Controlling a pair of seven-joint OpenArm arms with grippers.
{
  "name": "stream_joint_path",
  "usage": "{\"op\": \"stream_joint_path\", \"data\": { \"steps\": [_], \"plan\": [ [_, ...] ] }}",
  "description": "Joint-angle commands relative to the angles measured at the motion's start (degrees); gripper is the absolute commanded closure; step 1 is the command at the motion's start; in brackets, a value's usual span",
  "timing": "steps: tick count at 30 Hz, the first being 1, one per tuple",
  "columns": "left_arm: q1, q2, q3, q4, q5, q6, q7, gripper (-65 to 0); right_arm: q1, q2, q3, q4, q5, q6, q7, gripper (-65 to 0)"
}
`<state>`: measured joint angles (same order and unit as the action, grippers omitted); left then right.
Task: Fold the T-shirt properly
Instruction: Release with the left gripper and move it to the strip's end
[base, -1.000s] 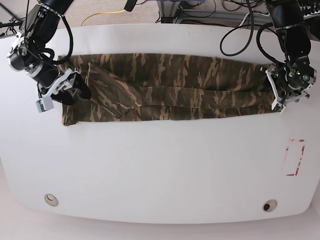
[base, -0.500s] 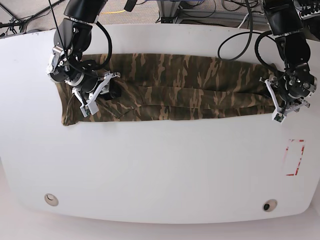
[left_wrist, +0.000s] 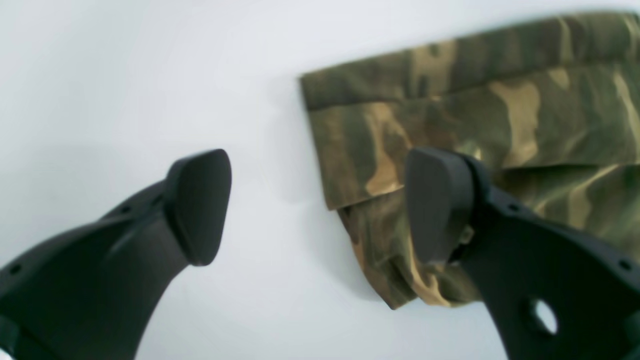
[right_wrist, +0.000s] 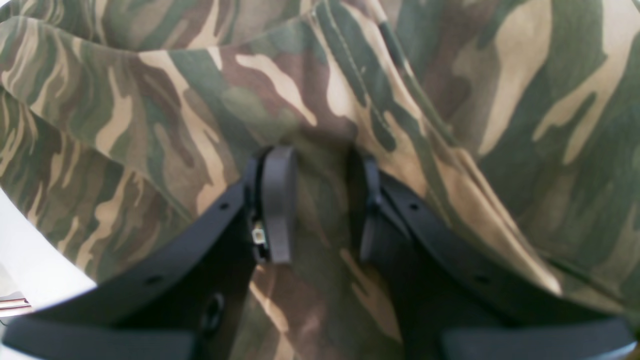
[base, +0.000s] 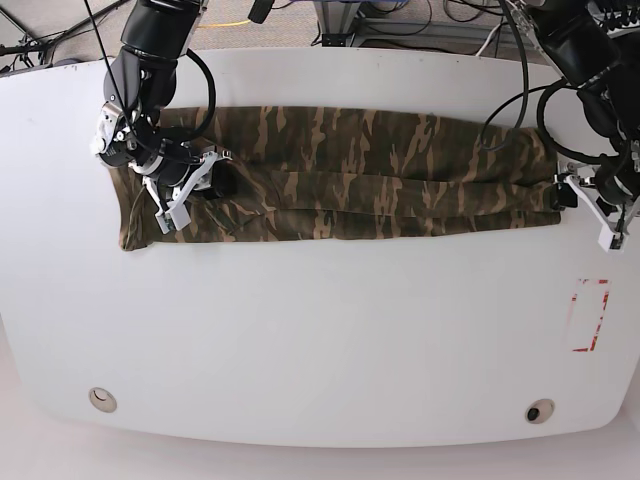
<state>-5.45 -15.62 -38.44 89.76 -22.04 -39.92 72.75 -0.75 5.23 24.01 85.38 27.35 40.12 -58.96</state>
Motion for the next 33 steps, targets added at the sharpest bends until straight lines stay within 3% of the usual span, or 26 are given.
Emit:
{"op": "stream_joint_path", "data": {
  "steps": [1, 4, 16, 33],
  "plan": [
    [-0.48, -0.78, -2.75, -0.13, -3.85, -0.08, 1.84, -51.4, 0.45, 0.35, 0.12, 0.37, -1.02, -0.12, -1.04, -16.6],
    [0.75, -1.92, -6.18, -0.3, -7.01, -0.08, 3.16, -51.4, 0.62, 0.35, 0.12, 0.02, -1.02, -0.12, -1.04, -16.6],
    [1.89, -3.94, -6.53, -13.76, -14.84, -0.08, 2.81, -51.4, 0.53, 0.44, 0.12, 0.2, -0.85, -0.12, -1.13, -16.6],
    [0.13, 0.89, -6.36, -19.03, -17.12, -0.08, 2.9, -51.1, 0.62, 0.17, 0.12, 0.29, -0.58, -0.12, -1.13, -16.6]
  ]
}}
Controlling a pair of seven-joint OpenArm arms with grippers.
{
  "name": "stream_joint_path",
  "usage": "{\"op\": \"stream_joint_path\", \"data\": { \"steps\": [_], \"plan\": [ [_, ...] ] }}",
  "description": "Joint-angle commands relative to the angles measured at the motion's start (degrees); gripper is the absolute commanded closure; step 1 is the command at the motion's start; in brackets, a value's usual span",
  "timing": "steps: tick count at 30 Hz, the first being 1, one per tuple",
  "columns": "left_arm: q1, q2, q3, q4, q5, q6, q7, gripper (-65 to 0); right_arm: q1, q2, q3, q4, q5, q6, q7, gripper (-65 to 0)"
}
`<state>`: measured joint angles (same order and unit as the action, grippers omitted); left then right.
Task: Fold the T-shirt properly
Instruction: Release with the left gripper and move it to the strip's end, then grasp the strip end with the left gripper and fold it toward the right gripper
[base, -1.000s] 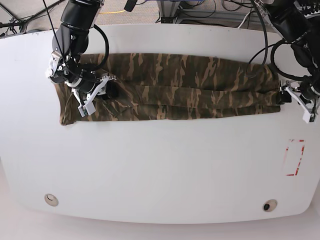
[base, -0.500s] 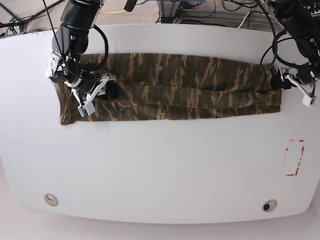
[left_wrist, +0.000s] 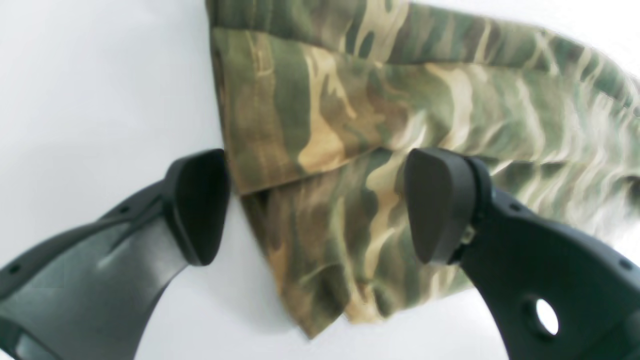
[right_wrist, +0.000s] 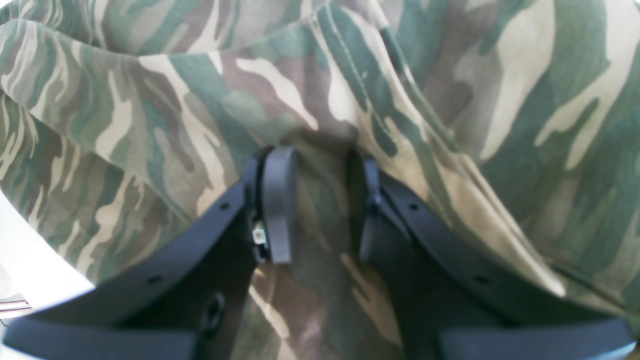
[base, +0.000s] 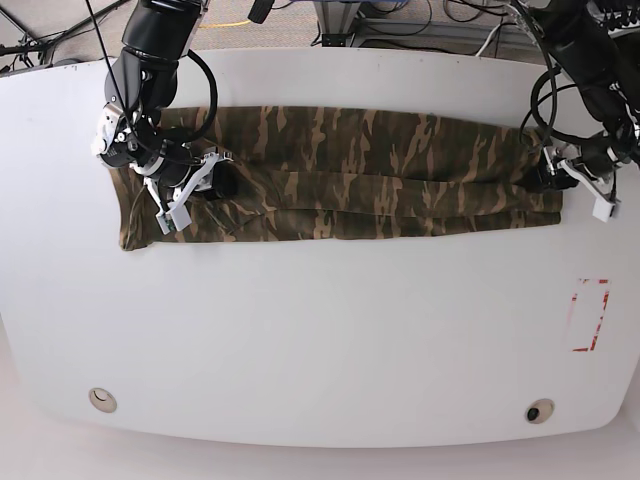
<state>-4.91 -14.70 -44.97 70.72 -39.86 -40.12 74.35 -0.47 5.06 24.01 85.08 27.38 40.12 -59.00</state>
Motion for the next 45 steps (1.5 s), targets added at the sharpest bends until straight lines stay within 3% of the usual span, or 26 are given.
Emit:
{"op": "stream_joint_path", "data": {
  "steps": [1, 6, 8, 13, 16, 21, 28, 33, 37, 45],
  "plan": [
    [-0.41, 0.06, 0.18, -0.17, 0.69, 0.12, 1.39, -51.1, 0.25, 0.35, 0.12, 0.59, -0.61, -0.12, -1.09, -16.6],
    [-1.29, 1.73, 0.18, -0.26, 0.78, 0.12, 1.39, -48.2, 0.34, 0.26, 0.12, 0.42, -0.61, -0.12, -1.09, -16.6],
    [-1.38, 2.17, 0.18, -0.26, 1.04, 0.12, 1.39, -41.0, 0.16, 0.26, 0.12, 0.59, -0.61, -0.12, -1.09, -16.6],
    [-1.47, 2.44, 0.18, -0.26, 1.83, 0.12, 0.95, -14.2, 0.16, 0.26, 0.21, 0.33, -0.61, -0.12, -1.09, -16.6],
    [-1.47, 2.44, 0.53, 0.45, 2.54, 0.12, 0.33, -6.7, 0.16, 0.17, 0.21, 0.33, -0.61, -0.12, -1.09, -16.6],
    [-1.03, 2.0, 5.1, 5.72, 2.54, 0.12, 0.16, -6.3, 0.25, 0.17, 0.21, 0.33, -0.61, -0.12, -1.09, -16.6],
    [2.14, 0.06, 14.42, 24.53, 2.63, 0.12, 0.33, -6.3, 0.43, 0.17, 0.21, 0.33, -0.61, -0.12, -1.09, -16.6],
    [4.34, 0.06, 24.27, 36.49, 2.54, 0.12, 0.42, -6.7, 0.34, 0.17, 0.21, 0.33, -0.61, -0.12, -1.09, -16.6],
    [3.98, 0.33, 33.32, 37.99, 2.36, 0.12, 0.42, -6.7, 0.51, 0.17, 0.21, 0.33, -0.61, -0.12, -1.09, -16.6],
    [2.4, 7.27, 42.82, 37.72, 2.71, 0.12, 0.33, -6.7, 0.51, 0.17, 0.12, 0.33, -0.61, -0.12, -1.09, -16.6]
  ]
}}
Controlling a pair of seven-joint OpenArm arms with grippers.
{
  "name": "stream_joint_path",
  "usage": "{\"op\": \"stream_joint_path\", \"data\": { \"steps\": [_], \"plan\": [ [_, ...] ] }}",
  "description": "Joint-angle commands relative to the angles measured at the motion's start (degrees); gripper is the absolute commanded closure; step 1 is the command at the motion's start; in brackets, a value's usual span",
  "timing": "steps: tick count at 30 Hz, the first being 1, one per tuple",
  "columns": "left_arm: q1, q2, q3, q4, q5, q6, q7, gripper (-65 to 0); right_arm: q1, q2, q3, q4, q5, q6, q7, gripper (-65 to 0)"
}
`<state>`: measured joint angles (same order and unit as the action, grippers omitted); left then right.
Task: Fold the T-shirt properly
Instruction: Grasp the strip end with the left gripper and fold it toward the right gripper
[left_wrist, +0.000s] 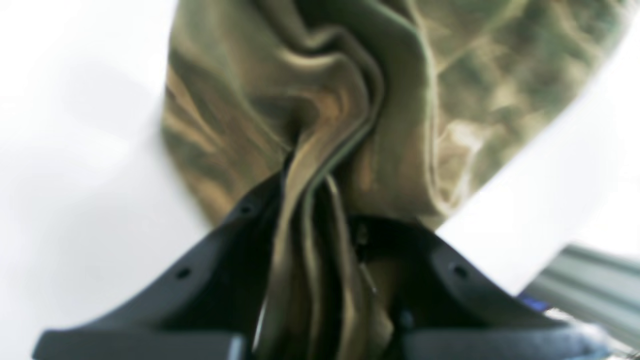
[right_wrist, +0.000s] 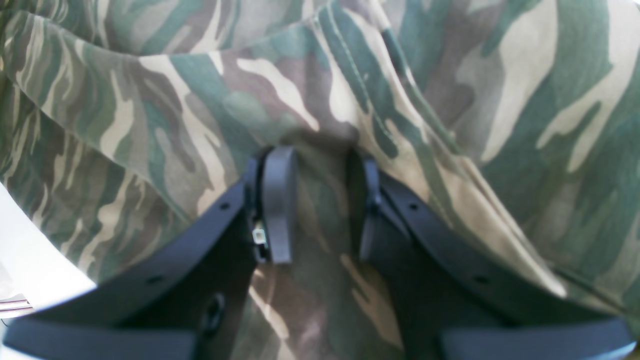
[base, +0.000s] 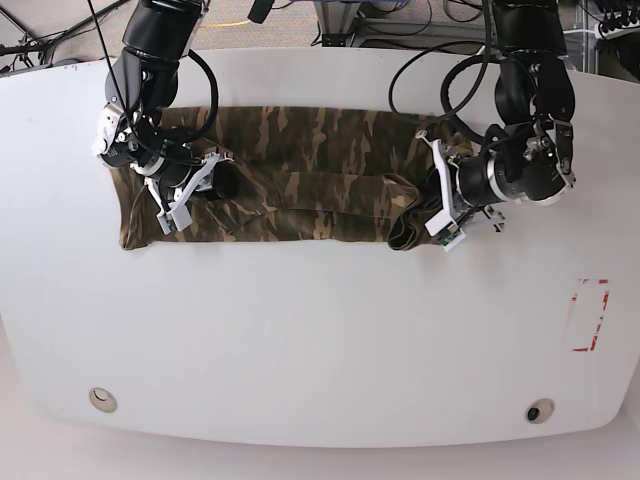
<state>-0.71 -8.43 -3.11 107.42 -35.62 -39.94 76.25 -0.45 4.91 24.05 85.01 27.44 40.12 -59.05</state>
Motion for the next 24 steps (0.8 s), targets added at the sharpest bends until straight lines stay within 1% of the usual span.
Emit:
{"op": "stream_joint_path", "data": {
  "steps": [1, 5, 8, 19, 20, 22, 23, 24],
  "plan": [
    [-2.06, 1.52, 1.75, 1.02, -1.53, -0.06, -1.57, -6.7, 0.49, 0.32, 0.08, 0.39, -0.67, -0.12, -1.04, -16.6],
    [-2.15, 2.32, 3.07, 0.94, -1.53, -0.06, -1.74, -6.8, 0.49, 0.32, 0.08, 0.39, -0.67, -0.12, -1.04, -16.6],
    [-2.15, 4.51, 3.07, -0.47, -1.53, -0.06, -1.74, -6.8, 0.49, 0.32, 0.08, 0.48, -0.67, -0.12, -1.04, -16.6],
    [-3.73, 5.04, 3.07, -2.58, -1.53, -0.06, -1.74, -7.1, 0.4, 0.32, 0.08, 0.66, -0.67, -0.12, -1.04, -16.6],
    [-3.82, 5.22, 3.07, -2.58, -1.53, -0.06, -1.74, -7.8, 0.4, 0.32, 0.08, 0.66, -0.67, -0.12, -1.04, -16.6],
    [-4.87, 6.36, 3.07, -2.84, -1.53, -0.06, -1.74, -11.8, 0.4, 0.32, 0.08, 0.66, -0.67, -0.12, -1.04, -16.6],
    [-5.58, 7.24, 3.07, -3.2, -1.53, -0.06, -1.57, -14.6, 0.49, 0.32, 0.08, 0.66, -0.67, -0.12, -1.04, -16.6],
    [-6.28, 8.12, 3.07, -3.37, -1.53, -0.06, -1.39, -19.3, 0.49, 0.32, 0.08, 0.66, -0.58, -0.12, -1.04, -16.6]
  ]
}}
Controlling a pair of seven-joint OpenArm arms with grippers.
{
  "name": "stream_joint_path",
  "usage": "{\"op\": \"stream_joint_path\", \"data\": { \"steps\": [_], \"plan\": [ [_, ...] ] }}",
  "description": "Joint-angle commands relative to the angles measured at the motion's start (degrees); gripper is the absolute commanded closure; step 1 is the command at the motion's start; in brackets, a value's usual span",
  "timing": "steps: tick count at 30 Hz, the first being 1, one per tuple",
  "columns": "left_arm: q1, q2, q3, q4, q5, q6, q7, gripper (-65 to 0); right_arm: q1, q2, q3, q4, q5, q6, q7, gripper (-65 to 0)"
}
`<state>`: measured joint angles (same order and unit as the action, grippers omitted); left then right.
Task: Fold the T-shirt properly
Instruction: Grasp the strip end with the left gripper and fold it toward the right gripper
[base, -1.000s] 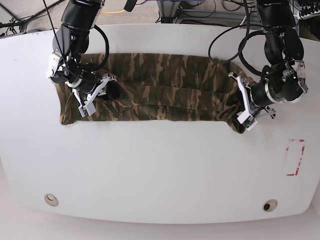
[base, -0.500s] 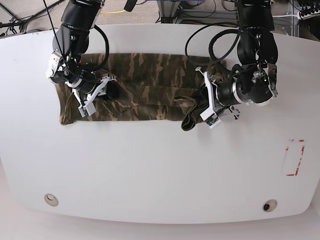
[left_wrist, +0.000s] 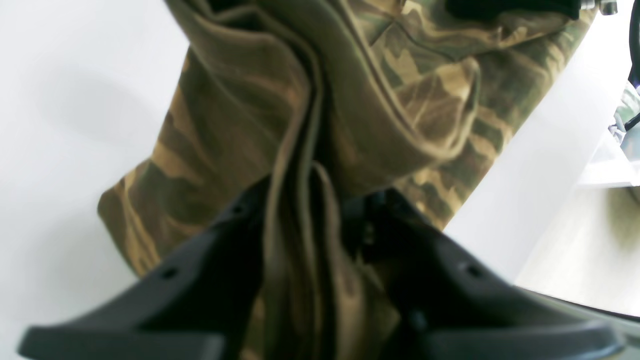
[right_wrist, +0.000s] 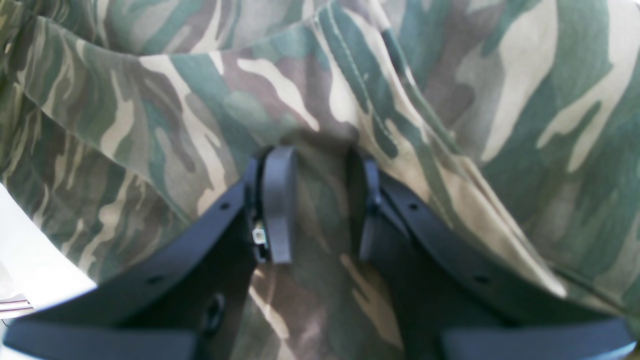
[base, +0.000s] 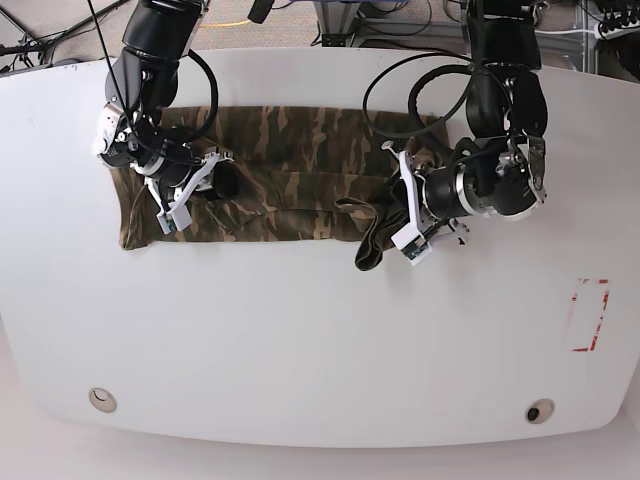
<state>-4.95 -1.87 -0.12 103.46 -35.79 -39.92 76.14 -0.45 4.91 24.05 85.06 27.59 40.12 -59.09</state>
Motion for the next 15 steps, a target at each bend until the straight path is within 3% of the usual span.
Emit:
{"op": "stream_joint_path", "data": {
  "steps": [1, 5, 10, 15],
  "plan": [
    [-2.48, 2.35, 0.25, 0.5, -1.35, -0.08, -0.75, -24.3, 0.49, 0.32, 0.08, 0.61, -0.74, -0.12, -1.0, -16.6],
    [-4.5, 4.99, 3.33, 0.23, -1.44, -0.08, 1.0, -35.0, 0.58, 0.32, 0.08, 0.61, -0.74, -0.12, -1.0, -16.6],
    [-5.99, 8.33, 6.23, 1.64, -3.64, -0.08, 3.86, -35.6, 0.58, 0.32, 0.08, 0.7, -0.74, -0.12, -1.09, -16.6],
    [-7.75, 8.33, 1.39, 1.99, -6.8, -0.08, 3.86, -35.4, 1.63, 0.32, 0.08, 0.7, -0.74, -0.12, -1.26, -16.6]
  ]
}}
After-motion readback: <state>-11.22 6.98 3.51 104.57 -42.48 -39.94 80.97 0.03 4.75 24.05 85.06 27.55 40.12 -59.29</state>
